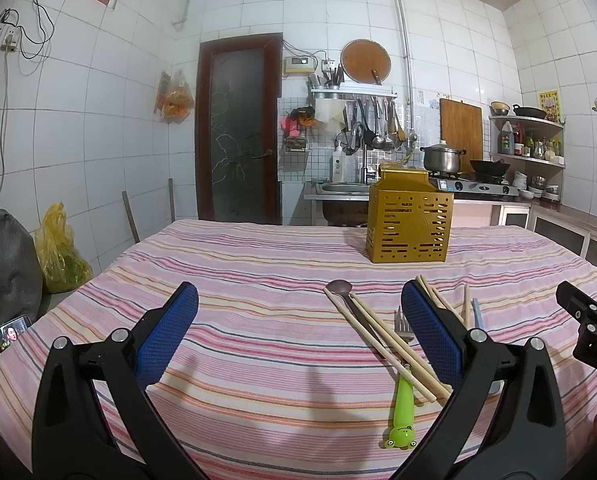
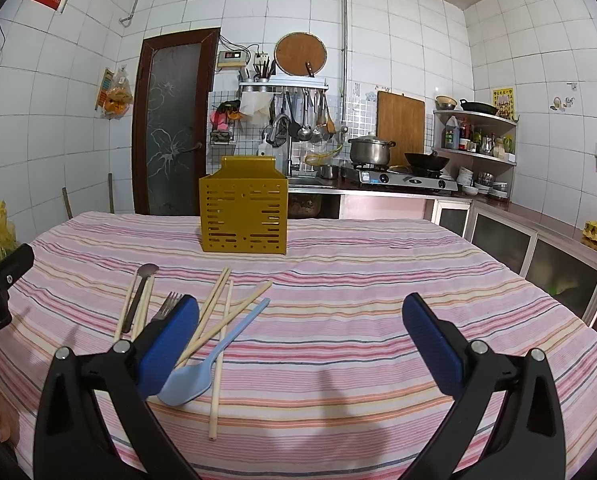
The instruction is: Organize utensils
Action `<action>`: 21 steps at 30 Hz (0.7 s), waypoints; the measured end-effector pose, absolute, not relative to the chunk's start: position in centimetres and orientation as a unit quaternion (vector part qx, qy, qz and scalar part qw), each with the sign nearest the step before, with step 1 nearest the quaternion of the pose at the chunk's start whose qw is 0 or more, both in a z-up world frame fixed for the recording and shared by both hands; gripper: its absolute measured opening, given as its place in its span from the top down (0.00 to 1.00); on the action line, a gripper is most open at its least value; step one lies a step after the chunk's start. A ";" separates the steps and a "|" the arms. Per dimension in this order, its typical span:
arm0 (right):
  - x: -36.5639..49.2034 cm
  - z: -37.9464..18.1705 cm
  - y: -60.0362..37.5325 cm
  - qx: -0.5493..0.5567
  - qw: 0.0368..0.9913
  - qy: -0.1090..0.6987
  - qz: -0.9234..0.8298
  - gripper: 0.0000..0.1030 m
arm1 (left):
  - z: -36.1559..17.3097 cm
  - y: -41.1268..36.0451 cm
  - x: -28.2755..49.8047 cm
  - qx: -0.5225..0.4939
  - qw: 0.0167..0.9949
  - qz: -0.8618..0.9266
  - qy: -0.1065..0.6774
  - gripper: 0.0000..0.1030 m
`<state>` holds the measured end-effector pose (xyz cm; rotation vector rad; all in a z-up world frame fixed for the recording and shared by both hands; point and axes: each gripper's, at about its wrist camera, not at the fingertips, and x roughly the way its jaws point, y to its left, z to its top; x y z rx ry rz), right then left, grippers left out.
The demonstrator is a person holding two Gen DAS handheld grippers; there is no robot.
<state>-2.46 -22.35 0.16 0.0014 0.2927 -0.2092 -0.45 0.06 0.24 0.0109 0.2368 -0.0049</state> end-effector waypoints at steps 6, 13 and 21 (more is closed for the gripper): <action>-2.5 0.2 -22.4 0.002 0.984 0.146 -0.105 0.04 | 0.2 0.1 -0.5 0.006 0.993 -0.002 0.117 0.05; -2.4 0.2 -22.5 0.003 0.984 0.143 -0.106 0.04 | 0.2 0.0 -0.5 0.006 0.993 -0.002 0.117 0.05; -2.3 0.2 -22.6 0.001 0.984 0.142 -0.107 0.04 | 0.2 0.1 -0.5 0.005 0.993 -0.003 0.118 0.05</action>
